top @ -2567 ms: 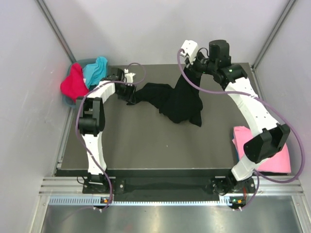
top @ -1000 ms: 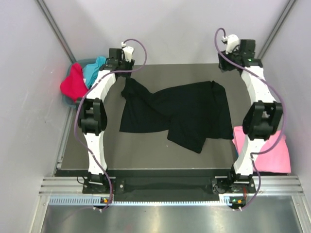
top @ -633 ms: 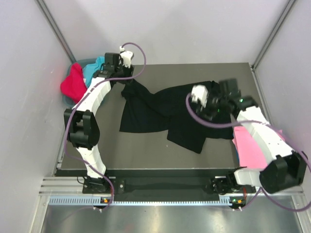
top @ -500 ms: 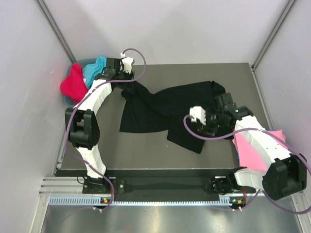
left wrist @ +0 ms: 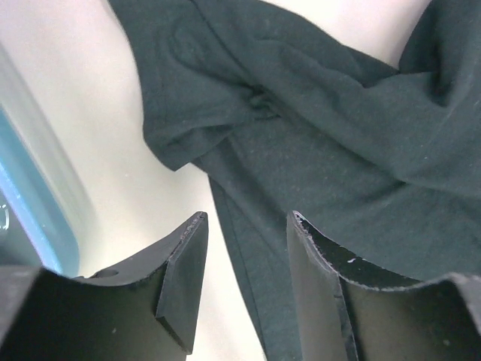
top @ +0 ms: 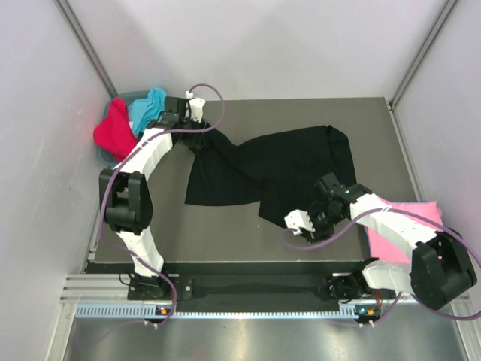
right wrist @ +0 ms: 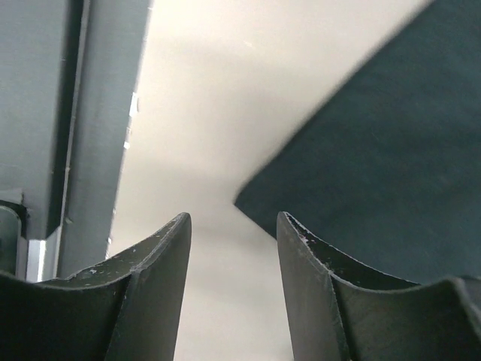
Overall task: Fold and stack the t-shirts
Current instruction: Flatten the tshirt out
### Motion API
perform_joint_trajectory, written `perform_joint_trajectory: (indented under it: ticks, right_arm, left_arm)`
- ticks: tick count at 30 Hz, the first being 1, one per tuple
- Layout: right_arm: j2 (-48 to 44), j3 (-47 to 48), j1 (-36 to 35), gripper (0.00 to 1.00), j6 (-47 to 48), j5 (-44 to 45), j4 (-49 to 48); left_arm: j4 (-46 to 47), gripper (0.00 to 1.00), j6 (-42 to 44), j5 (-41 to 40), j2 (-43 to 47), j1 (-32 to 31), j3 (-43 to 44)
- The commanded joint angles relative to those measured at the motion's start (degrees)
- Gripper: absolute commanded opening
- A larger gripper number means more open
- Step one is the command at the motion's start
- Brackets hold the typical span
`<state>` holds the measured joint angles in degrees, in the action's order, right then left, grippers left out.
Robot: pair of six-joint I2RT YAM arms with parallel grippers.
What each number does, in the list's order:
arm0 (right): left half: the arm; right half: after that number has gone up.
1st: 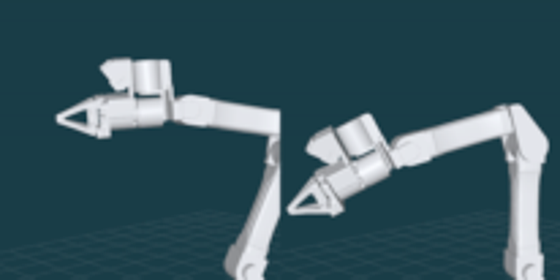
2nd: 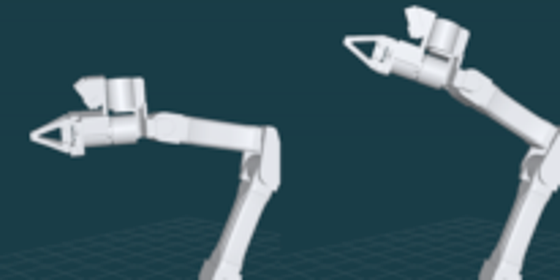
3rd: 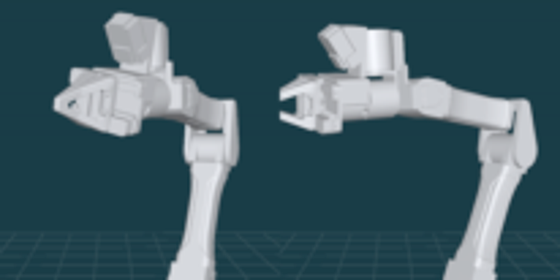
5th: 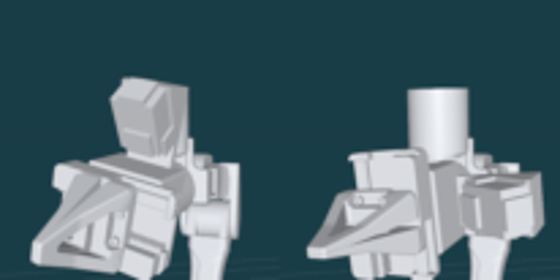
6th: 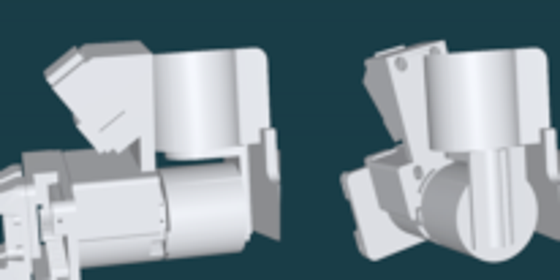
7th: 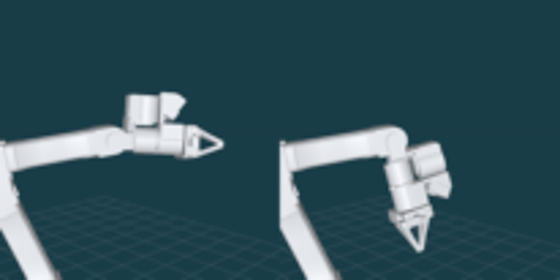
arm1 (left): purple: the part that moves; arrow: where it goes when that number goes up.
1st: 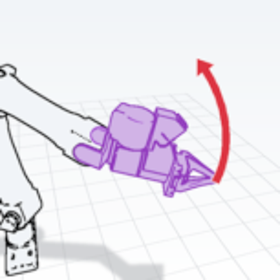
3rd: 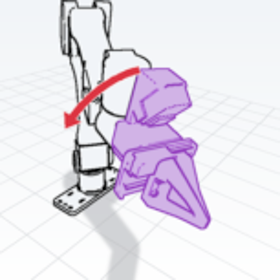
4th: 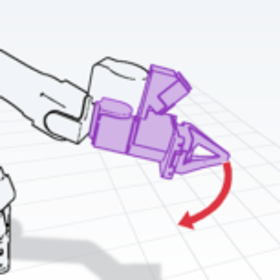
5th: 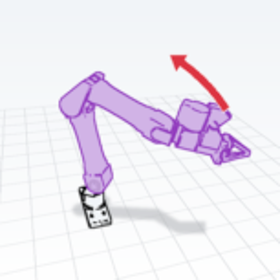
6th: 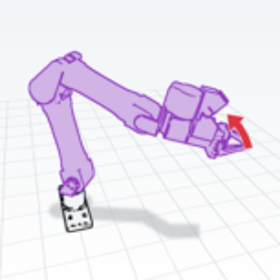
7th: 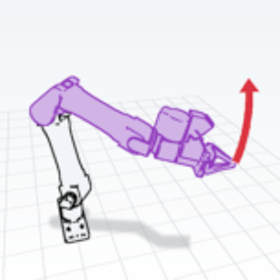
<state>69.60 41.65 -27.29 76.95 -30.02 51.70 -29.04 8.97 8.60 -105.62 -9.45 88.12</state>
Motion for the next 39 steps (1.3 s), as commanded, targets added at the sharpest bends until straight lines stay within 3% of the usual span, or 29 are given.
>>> perform_joint_trajectory:
  ticks: [1,11,17,20,22,24,29,34,39]
  right_arm:
    - [-0.53,-1.65,-2.68,0.5,1.54,-1.71,-3.7]
    - [5.1,-3.24,-3.82,0.47,0.75,1.63,-8.98]
    - [7.21,-3.07,-4.0,0.39,0.4,2.77,-9.78]
    - [8.35,-2.72,-4.18,0.21,-0.74,3.82,-10.92]
    - [8.62,-1.58,-4.18,0.01,-1.97,4.44,-10.75]
    - [6.18,0.53,-3.57,0.0,-4.42,5.41,-9.0]
    - [-1.66,17.56,5.12,0.0,-14.09,4.27,-7.68]
    - [1.58,29.43,10.23,0.0,-21.39,6.11,-6.7]
    - [8.7,34.28,13.57,0.0,-29.39,9.19,-10.57]
  left_arm:
    - [1.0,0.52,0.52,-1.65,4.55,-0.04,-0.23]
    - [1.0,0.52,1.4,-2.98,6.75,0.05,-2.07]
    - [1.35,0.52,1.75,-3.77,6.75,0.05,-2.07]
    - [1.27,0.52,1.75,-3.68,6.4,0.05,-1.9]
    - [1.44,0.52,1.75,-3.59,5.96,0.14,-1.72]
    - [1.18,0.52,1.66,-3.59,5.61,0.22,-1.11]
    - [0.39,0.53,1.66,-1.84,2.19,1.8,2.74]
    - [-1.99,0.52,-0.09,0.8,-5.02,2.51,8.73]
    - [-3.83,0.51,-1.15,1.59,-14.32,2.95,19.62]
